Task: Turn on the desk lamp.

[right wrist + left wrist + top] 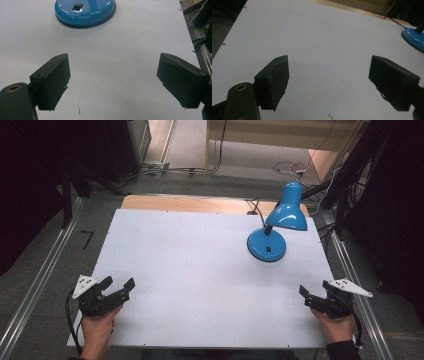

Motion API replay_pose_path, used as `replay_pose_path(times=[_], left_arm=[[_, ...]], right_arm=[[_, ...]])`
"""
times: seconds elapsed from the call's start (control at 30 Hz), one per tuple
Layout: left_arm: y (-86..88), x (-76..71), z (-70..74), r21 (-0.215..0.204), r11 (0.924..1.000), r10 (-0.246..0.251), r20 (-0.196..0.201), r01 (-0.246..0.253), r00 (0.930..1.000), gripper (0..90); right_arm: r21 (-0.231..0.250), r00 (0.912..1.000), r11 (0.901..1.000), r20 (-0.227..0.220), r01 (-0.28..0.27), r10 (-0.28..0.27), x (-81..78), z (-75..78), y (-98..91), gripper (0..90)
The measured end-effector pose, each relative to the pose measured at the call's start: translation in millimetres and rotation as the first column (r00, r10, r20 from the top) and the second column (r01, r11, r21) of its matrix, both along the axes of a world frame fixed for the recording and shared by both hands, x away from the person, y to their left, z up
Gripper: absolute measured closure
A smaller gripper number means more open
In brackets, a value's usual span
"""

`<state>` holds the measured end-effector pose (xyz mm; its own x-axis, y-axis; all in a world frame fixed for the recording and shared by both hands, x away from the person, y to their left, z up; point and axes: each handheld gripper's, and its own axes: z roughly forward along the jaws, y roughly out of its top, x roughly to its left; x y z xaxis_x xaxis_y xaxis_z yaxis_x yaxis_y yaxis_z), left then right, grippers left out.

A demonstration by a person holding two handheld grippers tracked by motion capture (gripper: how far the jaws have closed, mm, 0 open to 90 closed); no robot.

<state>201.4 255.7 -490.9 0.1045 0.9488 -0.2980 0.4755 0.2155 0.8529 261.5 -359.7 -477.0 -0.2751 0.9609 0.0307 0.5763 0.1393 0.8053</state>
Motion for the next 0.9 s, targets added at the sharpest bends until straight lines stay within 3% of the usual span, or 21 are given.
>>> replay_pose_path(times=[0.13, 0.43, 0.9], left_arm=[[-1.3, -0.1, 0.1, 0.017, 0.9999, -0.004, -0.001, 0.004, 1.0000, 17.0], [-0.5, -0.4, -0.4, 0.010, 0.9999, -0.003, -0.004, 0.003, 1.0000, 17.0], [-1.0, 0.6, -0.9, 0.008, 0.9999, -0.008, -0.007, 0.008, 0.9999, 17.0]], right_arm=[[0.011, 1.0000, 0.9999, -0.002, -0.007, 0.007, 0.6, 0.1, 2.0, 9.8], [0.050, 0.9998, 0.9985, 0.000, -0.022, 0.022, 5.1, 2.3, 7.1, 10.8], [0.054, 0.9992, 0.9978, -0.004, -0.039, 0.039, 12.4, 3.6, 17.6, 11.5]])
